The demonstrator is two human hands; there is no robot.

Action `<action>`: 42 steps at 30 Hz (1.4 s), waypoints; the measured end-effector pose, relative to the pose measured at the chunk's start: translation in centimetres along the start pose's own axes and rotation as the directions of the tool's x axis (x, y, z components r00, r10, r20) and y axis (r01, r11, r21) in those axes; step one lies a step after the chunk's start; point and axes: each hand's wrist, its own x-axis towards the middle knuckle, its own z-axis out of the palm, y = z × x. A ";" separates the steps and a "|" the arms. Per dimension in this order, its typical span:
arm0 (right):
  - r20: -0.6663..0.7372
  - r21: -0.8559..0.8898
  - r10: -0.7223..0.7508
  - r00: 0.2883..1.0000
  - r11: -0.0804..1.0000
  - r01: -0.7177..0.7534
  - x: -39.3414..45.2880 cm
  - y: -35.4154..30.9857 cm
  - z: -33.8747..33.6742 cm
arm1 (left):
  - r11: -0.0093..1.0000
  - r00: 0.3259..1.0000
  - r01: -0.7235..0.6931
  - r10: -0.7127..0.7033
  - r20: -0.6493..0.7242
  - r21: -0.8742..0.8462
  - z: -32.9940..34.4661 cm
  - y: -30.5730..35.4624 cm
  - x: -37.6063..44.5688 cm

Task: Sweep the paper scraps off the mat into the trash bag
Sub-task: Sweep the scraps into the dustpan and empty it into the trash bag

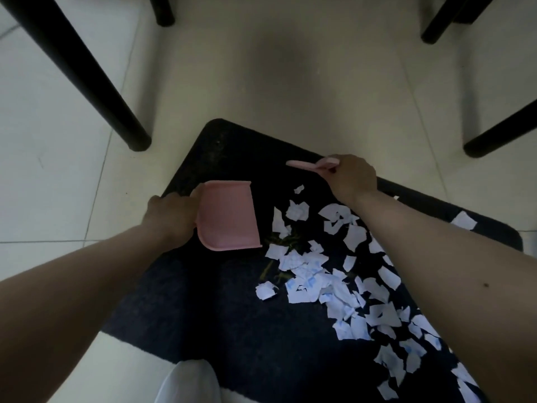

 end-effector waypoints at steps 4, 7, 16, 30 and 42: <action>0.102 -0.019 -0.048 0.994 0.999 0.050 1.0 0.3 2.0 | 0.992 0.996 -0.065 0.071 -0.048 0.109 0.8 -0.3 0.5; 0.160 -0.090 -0.082 0.984 0.991 0.097 0.1 0.6 2.9 | 0.989 0.990 -0.114 0.121 -0.072 0.095 1.3 -0.3 0.5; 0.254 -0.077 -0.180 0.950 0.976 0.205 -4.0 3.0 1.4 | 0.966 0.945 -0.242 0.255 -0.204 0.087 2.4 -0.3 -0.1; -0.019 -0.060 0.086 0.996 0.994 -0.087 -5.5 4.7 3.7 | 0.967 0.976 -0.212 0.218 -0.029 0.138 1.7 2.5 -0.7; -0.320 0.085 0.380 0.868 0.924 -0.373 -7.2 5.8 2.9 | 0.972 0.983 -0.181 0.183 -0.003 0.151 1.4 3.0 -1.2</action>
